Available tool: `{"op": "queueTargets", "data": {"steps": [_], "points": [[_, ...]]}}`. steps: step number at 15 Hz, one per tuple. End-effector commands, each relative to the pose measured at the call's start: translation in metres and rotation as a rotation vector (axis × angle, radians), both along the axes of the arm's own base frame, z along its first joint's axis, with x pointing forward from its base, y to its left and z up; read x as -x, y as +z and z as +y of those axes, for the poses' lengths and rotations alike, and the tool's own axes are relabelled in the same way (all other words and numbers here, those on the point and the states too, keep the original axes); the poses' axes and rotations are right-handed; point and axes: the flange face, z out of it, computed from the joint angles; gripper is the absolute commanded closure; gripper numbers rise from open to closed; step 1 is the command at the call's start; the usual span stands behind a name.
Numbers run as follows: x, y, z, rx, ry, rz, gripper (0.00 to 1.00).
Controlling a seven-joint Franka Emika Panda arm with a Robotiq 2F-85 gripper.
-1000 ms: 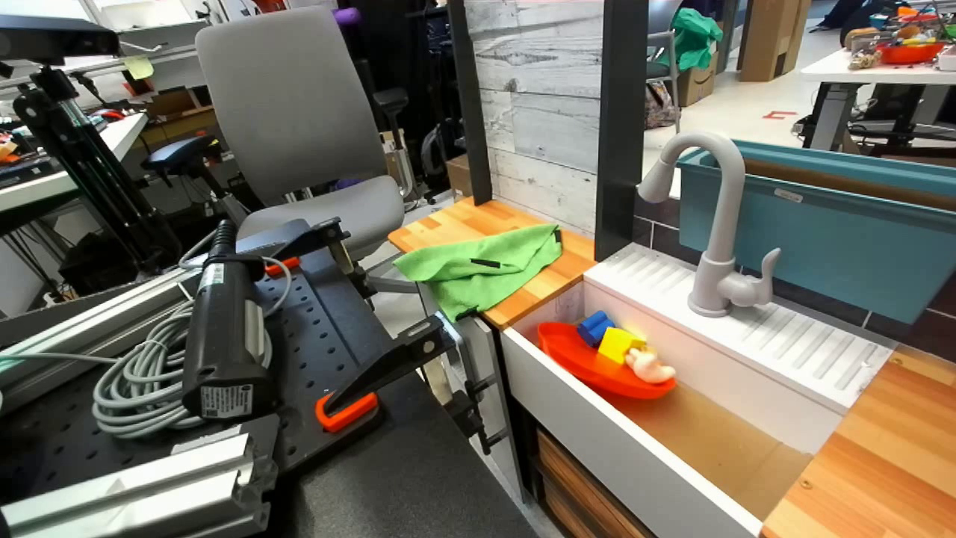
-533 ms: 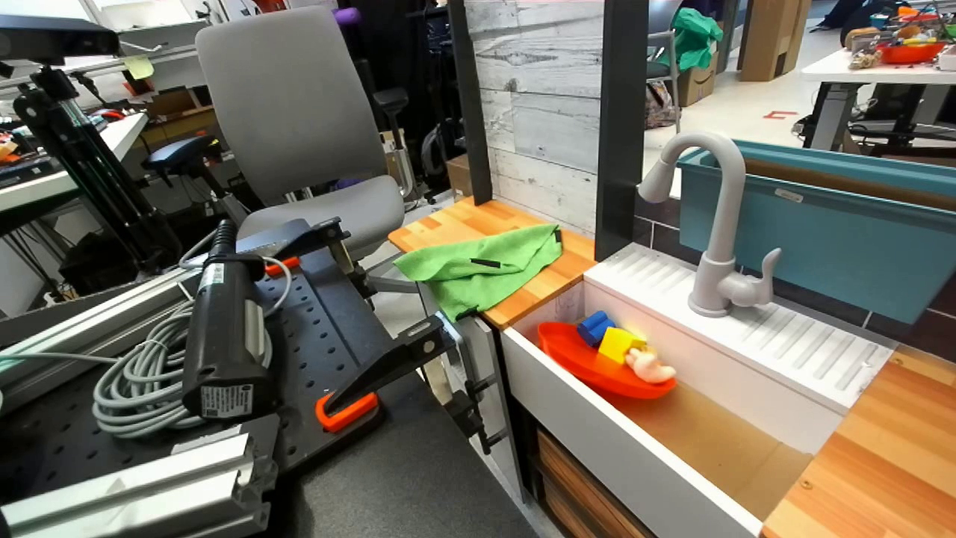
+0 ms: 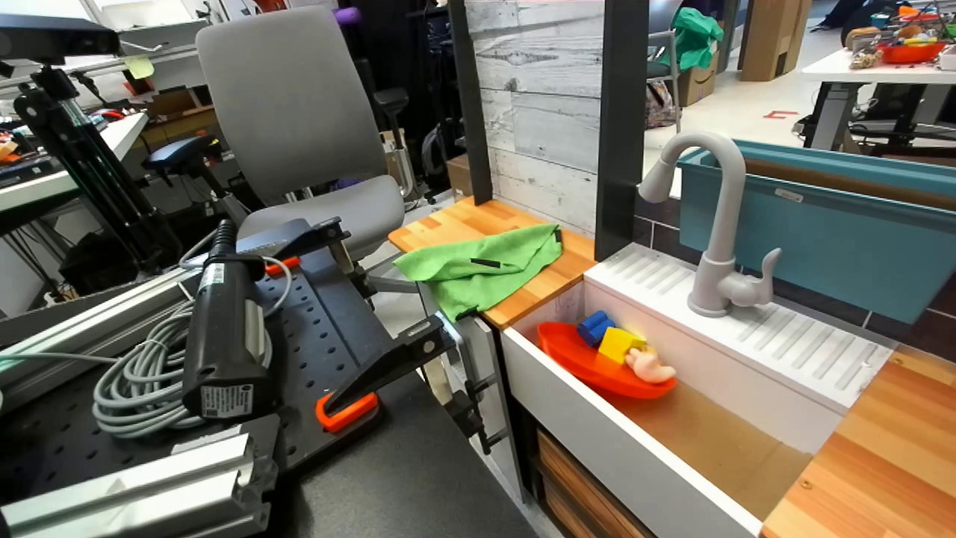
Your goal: Fold the green towel.
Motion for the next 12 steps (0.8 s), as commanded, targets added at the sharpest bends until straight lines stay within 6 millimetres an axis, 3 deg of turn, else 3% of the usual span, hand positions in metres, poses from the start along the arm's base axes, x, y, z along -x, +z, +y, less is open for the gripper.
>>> {"op": "queueTargets", "data": {"steps": [1, 4, 5, 8, 12], "points": [[-0.049, -0.05, -0.025, -0.02, -0.087, 0.001, 0.0], [-0.07, -0.102, -0.043, 0.008, -0.172, 0.008, 0.0], [-0.05, -0.079, -0.035, -0.008, -0.12, 0.01, 0.0], [-0.063, -0.11, -0.042, -0.004, -0.16, 0.035, 0.0], [-0.069, -0.107, -0.042, -0.004, -0.165, 0.025, 0.0]]}}
